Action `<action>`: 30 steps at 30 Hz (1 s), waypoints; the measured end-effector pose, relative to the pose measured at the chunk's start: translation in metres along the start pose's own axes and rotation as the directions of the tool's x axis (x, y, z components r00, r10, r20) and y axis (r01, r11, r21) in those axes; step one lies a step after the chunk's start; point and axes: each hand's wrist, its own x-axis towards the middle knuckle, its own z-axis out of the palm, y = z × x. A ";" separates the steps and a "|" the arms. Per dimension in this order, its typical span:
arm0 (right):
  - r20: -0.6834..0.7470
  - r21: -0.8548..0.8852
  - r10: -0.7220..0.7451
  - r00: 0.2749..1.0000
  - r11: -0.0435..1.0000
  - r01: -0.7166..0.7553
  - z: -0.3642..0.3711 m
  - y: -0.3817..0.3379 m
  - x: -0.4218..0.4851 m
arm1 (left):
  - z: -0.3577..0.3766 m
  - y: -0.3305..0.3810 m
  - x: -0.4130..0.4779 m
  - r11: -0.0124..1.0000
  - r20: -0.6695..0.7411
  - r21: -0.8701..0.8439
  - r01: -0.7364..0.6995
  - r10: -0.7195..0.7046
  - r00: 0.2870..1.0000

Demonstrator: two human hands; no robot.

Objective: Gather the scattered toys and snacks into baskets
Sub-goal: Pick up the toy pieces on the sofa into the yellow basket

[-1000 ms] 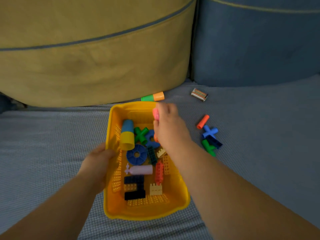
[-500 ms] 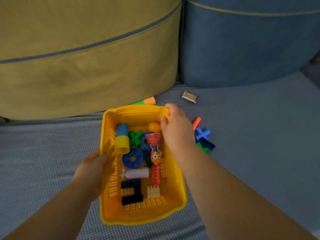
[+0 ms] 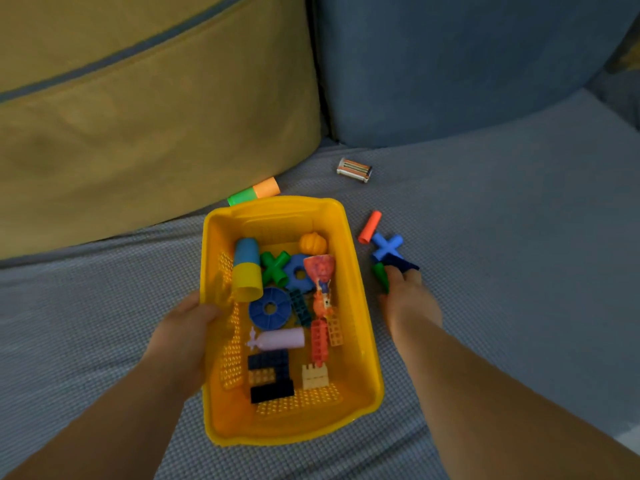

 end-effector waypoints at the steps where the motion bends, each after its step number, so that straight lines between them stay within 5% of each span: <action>1: 0.019 0.013 0.013 1.000 1.000 -0.013 0.003 0.000 0.003 | 0.001 0.000 0.001 1.000 -0.001 0.003 -0.003 0.003 1.000; 7: 0.133 0.245 0.080 0.988 0.963 -0.111 0.007 0.005 0.001 | 0.002 0.000 0.003 1.000 -0.003 -0.018 -0.002 0.002 1.000; 9: 0.024 0.414 0.081 0.996 0.906 -0.084 -0.010 0.003 -0.003 | 0.003 0.001 0.000 0.999 -0.013 -0.035 0.002 -0.002 1.000; 12: -0.306 0.567 0.030 0.952 0.808 0.157 -0.052 -0.021 -0.006 | 0.007 0.002 -0.005 0.999 -0.008 -0.033 -0.004 0.004 1.000; 15: -0.494 0.410 -0.247 0.834 0.779 0.474 -0.082 -0.064 -0.016 | 0.012 0.002 -0.010 0.999 0.017 -0.033 -0.012 0.012 1.000; 18: -0.355 0.048 -0.582 0.731 0.770 0.636 -0.080 -0.099 -0.022 | 0.015 0.005 -0.014 1.000 0.032 -0.027 -0.017 0.018 0.999; 24: 0.061 -0.144 -0.552 0.832 0.820 0.554 -0.057 -0.118 -0.009 | 0.014 0.006 -0.020 0.999 0.064 0.006 -0.042 0.042 0.997; 28: 0.042 -0.133 -0.561 0.827 0.817 0.561 -0.062 -0.123 -0.010 | 0.008 0.004 -0.015 0.999 0.087 0.025 -0.031 0.029 0.996; 30: -0.135 -0.042 -0.601 0.788 0.798 0.601 -0.067 -0.122 -0.010 | 0.006 0.005 -0.014 1.000 0.065 -0.001 -0.014 0.014 0.998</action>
